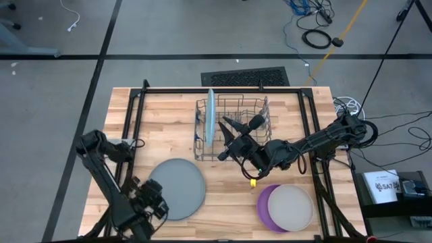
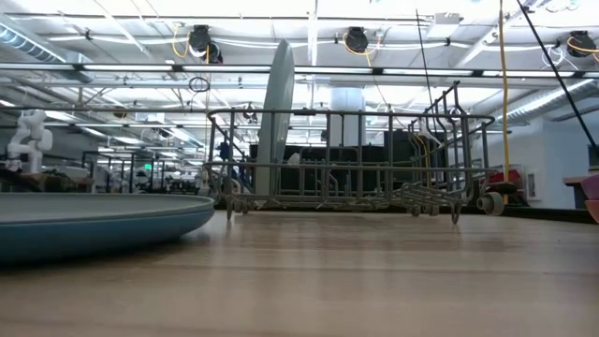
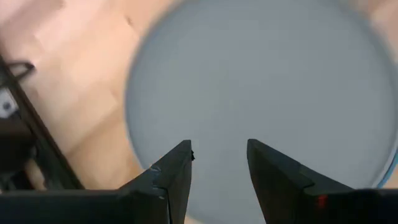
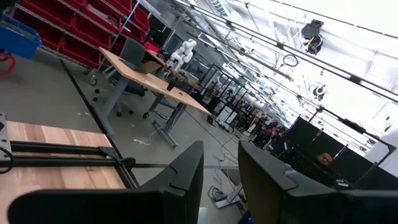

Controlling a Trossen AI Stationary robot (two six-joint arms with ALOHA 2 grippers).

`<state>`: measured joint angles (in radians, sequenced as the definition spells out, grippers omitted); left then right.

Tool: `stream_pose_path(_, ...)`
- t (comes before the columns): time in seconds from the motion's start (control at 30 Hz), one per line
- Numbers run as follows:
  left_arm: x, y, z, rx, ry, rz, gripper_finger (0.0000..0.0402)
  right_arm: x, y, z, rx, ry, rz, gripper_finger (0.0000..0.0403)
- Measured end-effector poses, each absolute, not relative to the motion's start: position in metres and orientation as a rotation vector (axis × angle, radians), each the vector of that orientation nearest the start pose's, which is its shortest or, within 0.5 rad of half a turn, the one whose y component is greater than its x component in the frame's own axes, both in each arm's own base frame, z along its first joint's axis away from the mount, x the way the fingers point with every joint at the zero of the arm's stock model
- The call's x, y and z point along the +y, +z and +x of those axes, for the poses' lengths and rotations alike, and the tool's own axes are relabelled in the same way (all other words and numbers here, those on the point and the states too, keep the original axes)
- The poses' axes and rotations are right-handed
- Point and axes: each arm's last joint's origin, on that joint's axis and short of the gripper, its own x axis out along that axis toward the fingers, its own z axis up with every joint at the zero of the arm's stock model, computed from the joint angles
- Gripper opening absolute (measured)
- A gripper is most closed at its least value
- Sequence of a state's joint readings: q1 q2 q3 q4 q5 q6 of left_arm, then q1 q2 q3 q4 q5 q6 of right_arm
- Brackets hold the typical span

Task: Sort dishes
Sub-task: Put the gray plate into the dish rack

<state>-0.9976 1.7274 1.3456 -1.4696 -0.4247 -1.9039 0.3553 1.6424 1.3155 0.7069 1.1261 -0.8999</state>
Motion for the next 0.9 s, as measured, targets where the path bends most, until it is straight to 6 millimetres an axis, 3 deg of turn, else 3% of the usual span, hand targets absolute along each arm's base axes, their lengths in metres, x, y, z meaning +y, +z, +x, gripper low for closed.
stream_pose_path(0.13,-0.203,0.245,0.155,1.044,0.920,-0.362,0.0155,0.105,0.371,0.352,0.092,-0.798,-0.599,0.0096)
stream_pose_path(0.37,-0.144,0.240,0.152,1.050,0.942,-0.469,0.0155,0.110,0.368,0.352,0.090,-0.751,-0.602,0.0096)
stream_pose_path(0.63,-0.094,0.224,0.166,1.098,0.791,-0.528,0.0155,0.111,0.365,0.352,0.104,-0.741,-0.595,0.0096)
stream_pose_path(0.9,-0.057,0.222,0.190,1.152,0.661,-0.375,0.0155,0.111,0.362,0.353,0.121,-0.734,-0.584,0.0096)
